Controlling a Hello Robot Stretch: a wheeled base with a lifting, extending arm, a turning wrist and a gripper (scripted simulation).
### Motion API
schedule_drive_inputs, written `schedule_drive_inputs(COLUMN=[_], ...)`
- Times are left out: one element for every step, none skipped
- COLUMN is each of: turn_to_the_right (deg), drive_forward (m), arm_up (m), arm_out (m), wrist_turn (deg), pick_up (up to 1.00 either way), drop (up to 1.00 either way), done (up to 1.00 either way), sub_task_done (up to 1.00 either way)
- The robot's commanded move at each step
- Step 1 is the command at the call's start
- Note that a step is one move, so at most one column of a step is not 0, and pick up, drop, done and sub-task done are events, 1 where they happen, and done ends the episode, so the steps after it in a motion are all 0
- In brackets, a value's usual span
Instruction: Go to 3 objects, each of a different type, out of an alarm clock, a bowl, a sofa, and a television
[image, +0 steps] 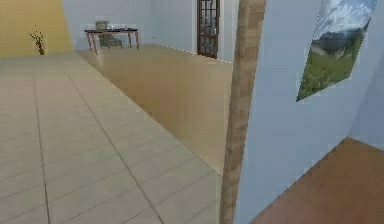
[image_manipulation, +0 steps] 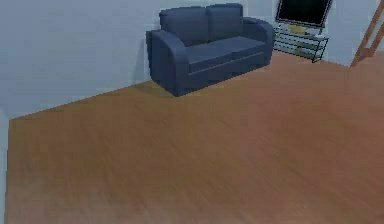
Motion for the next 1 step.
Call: schedule_drive_inputs(turn_to_the_right=[-15.0], drive_forward=[0.0], arm_up=[0.0], arm_out=[0.0], wrist_turn=[0.0], pick_up=[0.0], drop=[0.0], done=[0.0], sub_task_done=[0.0])
